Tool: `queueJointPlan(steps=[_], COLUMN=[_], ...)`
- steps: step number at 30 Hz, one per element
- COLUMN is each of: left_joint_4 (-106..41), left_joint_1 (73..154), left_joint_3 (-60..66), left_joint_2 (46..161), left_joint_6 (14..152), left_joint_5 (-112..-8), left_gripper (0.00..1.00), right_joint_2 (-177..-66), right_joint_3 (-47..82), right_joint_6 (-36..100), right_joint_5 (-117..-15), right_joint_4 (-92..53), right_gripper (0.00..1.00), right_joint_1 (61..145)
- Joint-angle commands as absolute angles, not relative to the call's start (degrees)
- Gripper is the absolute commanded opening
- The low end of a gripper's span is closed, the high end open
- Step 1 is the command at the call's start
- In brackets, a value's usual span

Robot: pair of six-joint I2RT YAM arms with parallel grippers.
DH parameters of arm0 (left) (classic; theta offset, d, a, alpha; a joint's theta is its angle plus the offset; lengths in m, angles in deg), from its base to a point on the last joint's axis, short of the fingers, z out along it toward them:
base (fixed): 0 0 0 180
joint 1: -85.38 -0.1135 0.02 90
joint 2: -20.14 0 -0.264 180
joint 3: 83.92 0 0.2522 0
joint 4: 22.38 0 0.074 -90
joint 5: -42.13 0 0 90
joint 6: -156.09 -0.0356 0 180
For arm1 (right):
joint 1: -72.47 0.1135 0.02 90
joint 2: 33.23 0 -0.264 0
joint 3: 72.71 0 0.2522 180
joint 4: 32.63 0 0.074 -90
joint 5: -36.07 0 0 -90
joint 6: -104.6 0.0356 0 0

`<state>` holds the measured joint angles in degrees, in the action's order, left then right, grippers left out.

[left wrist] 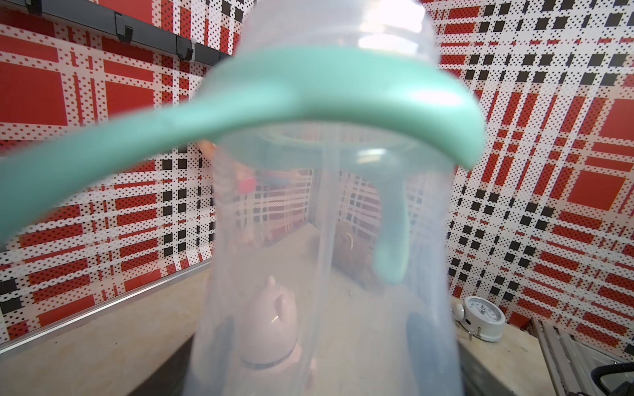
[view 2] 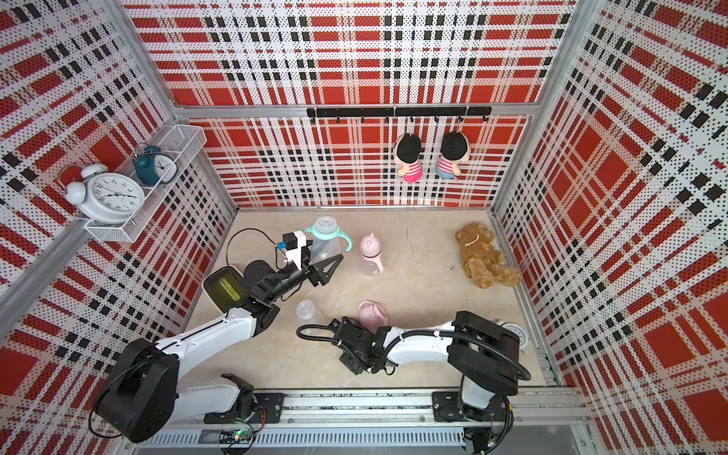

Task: Assemble the baby bottles
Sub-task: Pick up the nipple from the center of the board, then close the nipple on the baby bottle.

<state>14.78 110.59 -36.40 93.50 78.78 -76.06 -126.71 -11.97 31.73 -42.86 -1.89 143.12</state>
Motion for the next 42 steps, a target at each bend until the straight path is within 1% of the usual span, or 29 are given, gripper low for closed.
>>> queueJointPlan(steps=[1,7,9,16,21,25,30,36,42], left_joint_4=[16.1,17.0,17.3,20.1,20.4,20.2,19.0,17.3,17.2], left_joint_1=[110.7,110.6,110.6,111.1,112.7,114.3,116.1,117.2,118.5], left_joint_3=[-35.9,-34.7,-34.4,-35.6,-36.0,-37.0,-38.6,-40.0,-40.9], left_joint_2=[94.0,94.8,95.1,96.4,97.0,96.3,94.6,94.0,93.1], left_joint_6=[78.0,78.6,78.7,78.2,76.5,74.9,72.0,68.2,65.6], left_joint_5=[-76.0,-76.7,-77.2,-78.6,-78.8,-78.7,-77.6,-77.2,-77.7], left_gripper=[0.0,0.0,0.0,0.0,0.0,0.0,0.0,0.0,0.0], right_joint_2=[-123.0,-112.4,-109.1,-98.2,-94.1,-93.8,-95.2,-99.8,-108.0], right_joint_3=[-11.7,-13.0,-13.2,-12.6,-6.9,1.3,12.6,26.5,40.8], right_joint_6=[31.9,33.3,34.0,35.6,35.4,34.0,31.0,28.8,25.9], right_joint_5=[-41.1,-41.8,-44.0,-48.2,-52.3,-56.1,-58.7,-62.5,-64.0], right_joint_4=[-2.0,0.1,1.4,9.5,16.4,23.6,31.7,39.2,46.7], right_gripper=[0.65,0.64,0.63,0.6,0.58,0.58,0.58,0.58,0.58], right_joint_1=[143.5,142.6,141.5,133.6,128.3,124.1,121.8,120.8,118.7])
